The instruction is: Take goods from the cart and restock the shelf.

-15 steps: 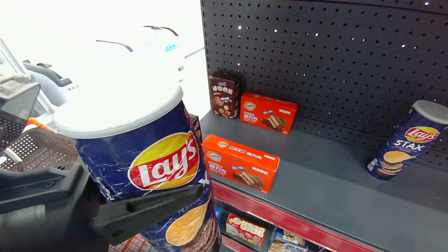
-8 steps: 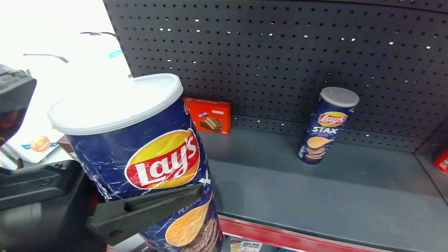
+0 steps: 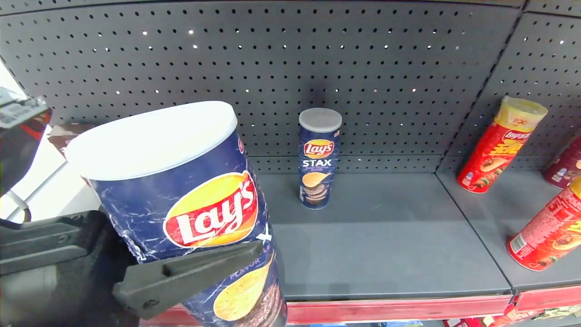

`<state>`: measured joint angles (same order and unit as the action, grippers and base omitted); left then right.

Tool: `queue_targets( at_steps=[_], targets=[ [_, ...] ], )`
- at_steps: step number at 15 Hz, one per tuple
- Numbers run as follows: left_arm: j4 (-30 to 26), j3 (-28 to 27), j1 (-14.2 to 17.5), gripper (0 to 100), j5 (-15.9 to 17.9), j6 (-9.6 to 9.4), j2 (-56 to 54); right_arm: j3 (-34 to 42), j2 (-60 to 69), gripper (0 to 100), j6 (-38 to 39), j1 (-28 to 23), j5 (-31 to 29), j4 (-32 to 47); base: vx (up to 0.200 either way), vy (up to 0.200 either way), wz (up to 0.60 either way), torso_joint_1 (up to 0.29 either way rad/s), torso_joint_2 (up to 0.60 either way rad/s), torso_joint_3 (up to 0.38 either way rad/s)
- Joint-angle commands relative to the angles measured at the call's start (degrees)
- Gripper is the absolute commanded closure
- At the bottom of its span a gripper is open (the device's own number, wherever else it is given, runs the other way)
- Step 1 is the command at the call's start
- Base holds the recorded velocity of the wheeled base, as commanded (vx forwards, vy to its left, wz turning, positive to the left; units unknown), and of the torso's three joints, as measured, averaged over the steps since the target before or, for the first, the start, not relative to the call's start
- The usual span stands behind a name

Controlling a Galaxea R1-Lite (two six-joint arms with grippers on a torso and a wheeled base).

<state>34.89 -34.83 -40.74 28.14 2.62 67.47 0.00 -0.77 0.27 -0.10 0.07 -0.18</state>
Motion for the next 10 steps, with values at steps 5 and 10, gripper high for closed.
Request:
queue_targets(
  at_steps=[5, 10],
  targets=[
    [0.00, 0.02, 0.31, 100, -0.01, 0.37, -0.24, 0.00, -0.02, 0, 0.00, 0.10, 0.10, 0.01, 0.000, 0.000, 0.00, 0.000, 0.00, 0.000],
    [0.09, 0.64, 5.15, 100, -0.01, 0.81, -0.33, -21.45, -23.67, 0, 7.03, 2.65, 4.94, -1.66, 0.000, 0.000, 0.00, 0.000, 0.00, 0.000]
  ],
)
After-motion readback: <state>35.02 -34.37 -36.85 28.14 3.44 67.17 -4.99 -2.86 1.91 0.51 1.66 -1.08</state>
